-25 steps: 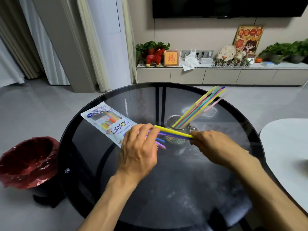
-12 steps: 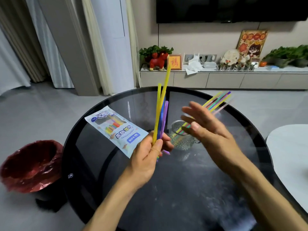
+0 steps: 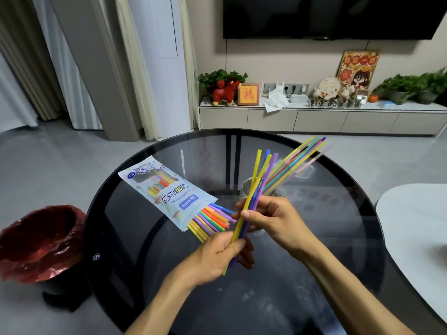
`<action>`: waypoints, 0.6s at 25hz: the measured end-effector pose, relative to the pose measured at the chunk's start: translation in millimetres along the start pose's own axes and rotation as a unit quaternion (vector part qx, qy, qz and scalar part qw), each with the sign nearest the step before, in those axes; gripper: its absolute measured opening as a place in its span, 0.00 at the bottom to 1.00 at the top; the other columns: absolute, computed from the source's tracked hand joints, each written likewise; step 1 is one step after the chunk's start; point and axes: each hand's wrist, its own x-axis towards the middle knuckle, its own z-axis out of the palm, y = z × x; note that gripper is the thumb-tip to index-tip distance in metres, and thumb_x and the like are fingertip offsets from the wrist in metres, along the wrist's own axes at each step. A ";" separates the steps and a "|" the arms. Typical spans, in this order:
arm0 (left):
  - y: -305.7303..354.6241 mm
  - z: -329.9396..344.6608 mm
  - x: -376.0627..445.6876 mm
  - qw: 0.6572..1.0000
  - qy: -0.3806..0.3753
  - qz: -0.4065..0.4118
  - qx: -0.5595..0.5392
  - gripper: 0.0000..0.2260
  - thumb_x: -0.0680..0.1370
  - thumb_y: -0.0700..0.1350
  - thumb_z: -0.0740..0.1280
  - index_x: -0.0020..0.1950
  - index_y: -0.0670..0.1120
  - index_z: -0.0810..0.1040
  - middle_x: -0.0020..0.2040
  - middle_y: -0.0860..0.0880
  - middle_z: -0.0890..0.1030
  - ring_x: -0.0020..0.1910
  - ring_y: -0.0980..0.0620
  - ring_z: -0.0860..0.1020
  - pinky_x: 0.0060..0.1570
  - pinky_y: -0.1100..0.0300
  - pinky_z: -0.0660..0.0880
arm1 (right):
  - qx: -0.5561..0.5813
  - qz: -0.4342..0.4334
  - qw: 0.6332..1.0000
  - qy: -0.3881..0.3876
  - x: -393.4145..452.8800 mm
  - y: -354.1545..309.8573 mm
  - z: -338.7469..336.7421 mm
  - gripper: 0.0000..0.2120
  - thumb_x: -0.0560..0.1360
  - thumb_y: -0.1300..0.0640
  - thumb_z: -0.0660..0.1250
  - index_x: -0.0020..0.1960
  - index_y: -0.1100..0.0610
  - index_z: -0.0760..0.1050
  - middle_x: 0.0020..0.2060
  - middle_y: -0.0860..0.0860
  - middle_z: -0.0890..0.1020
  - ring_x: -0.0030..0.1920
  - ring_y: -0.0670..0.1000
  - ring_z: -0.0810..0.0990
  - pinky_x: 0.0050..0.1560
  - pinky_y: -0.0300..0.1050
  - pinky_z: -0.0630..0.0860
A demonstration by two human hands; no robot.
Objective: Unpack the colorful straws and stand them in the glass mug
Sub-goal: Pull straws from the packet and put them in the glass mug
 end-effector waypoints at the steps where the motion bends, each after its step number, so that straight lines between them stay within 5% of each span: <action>1: 1.4 -1.0 0.1 1.000 -0.003 -0.007 0.006 0.10 0.82 0.44 0.58 0.49 0.41 0.76 0.45 0.39 0.83 0.45 0.42 0.84 0.49 0.50 0.81 | -0.004 0.009 1.000 0.004 0.4 1.3 -1.1 0.06 0.75 0.66 0.68 0.50 0.59 0.81 0.40 0.52 0.88 0.42 0.48 0.86 0.41 0.39 0.81; 6: 11.1 -5.8 0.9 0.984 0.124 0.031 0.121 0.08 0.81 0.47 0.63 0.56 0.45 0.77 0.48 0.45 0.83 0.48 0.50 0.82 0.51 0.52 0.79 | 0.079 -0.032 0.985 0.147 10.0 -15.5 -15.6 0.05 0.76 0.66 0.67 0.49 0.60 0.81 0.38 0.52 0.88 0.38 0.49 0.86 0.36 0.41 0.82; 11: 30.9 -19.9 -6.3 0.948 0.310 0.054 0.055 0.06 0.79 0.40 0.65 0.54 0.46 0.79 0.45 0.50 0.83 0.40 0.61 0.82 0.36 0.72 0.75 | 0.178 -0.086 0.886 0.419 30.0 -32.3 -73.4 0.03 0.76 0.61 0.70 0.43 0.58 0.81 0.37 0.54 0.86 0.39 0.52 0.86 0.40 0.45 0.84; 15: 26.6 -20.1 -5.0 0.952 0.297 0.039 0.060 0.06 0.79 0.39 0.65 0.51 0.46 0.80 0.42 0.50 0.85 0.39 0.58 0.83 0.37 0.70 0.77 | 0.080 -0.040 0.906 0.414 45.3 -11.2 -69.0 0.04 0.76 0.62 0.69 0.43 0.56 0.81 0.39 0.56 0.84 0.41 0.55 0.85 0.42 0.48 0.85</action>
